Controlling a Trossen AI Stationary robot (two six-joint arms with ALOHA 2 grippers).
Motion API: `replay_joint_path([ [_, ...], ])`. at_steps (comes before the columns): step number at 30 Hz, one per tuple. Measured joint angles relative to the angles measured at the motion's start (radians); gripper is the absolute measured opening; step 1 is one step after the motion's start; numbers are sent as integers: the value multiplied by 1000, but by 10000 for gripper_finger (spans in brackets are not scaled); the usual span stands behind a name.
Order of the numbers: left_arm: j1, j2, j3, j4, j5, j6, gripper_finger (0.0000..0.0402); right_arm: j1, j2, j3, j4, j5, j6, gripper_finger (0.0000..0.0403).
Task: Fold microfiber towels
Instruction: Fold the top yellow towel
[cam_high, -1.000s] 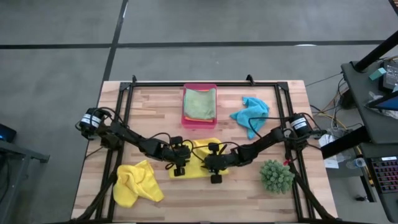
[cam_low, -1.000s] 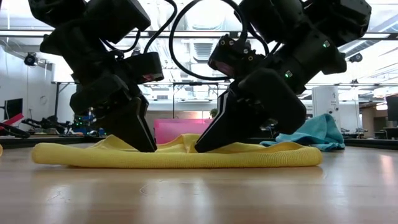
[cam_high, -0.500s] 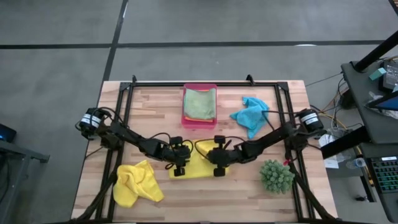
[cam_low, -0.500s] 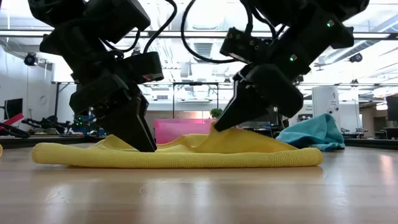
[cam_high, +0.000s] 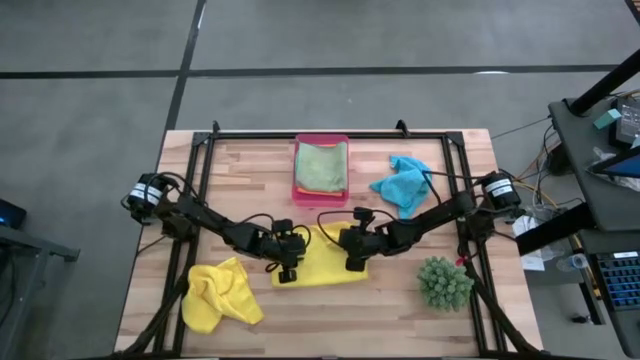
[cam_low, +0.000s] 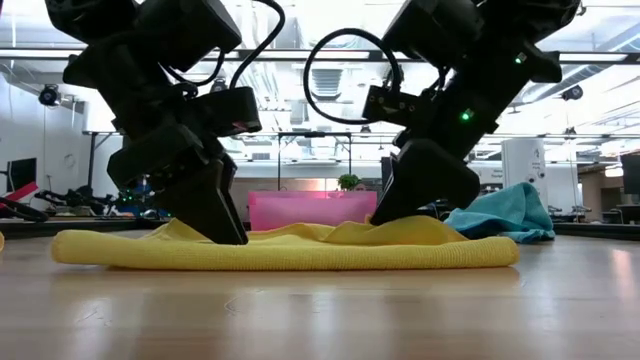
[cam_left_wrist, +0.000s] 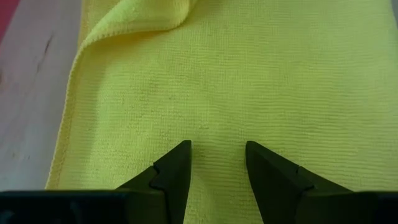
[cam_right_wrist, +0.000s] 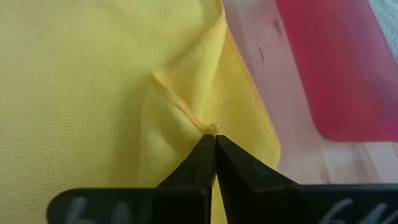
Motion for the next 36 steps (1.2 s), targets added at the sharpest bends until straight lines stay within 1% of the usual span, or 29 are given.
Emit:
replay_joint_path([
  [5,0,0,0,-1,0,0,138,0,-5,0,-17,1,3,9],
  [10,0,0,0,-5,0,0,138,0,-12,-1,-86,73,58,9],
  [18,0,0,0,-5,0,0,138,-3,-20,-1,-112,108,74,9],
  [24,0,0,0,-6,0,0,138,-3,-36,-1,-204,232,189,9],
  [27,0,0,0,-6,0,0,138,-4,-45,-1,-217,233,222,9],
  [30,0,0,0,-5,0,0,138,-3,-45,-1,-213,200,228,11],
  [33,0,0,0,-6,0,0,138,-3,-45,-1,-216,198,253,27],
  [36,0,0,0,-5,0,0,138,-6,-45,-1,-225,199,272,58],
])
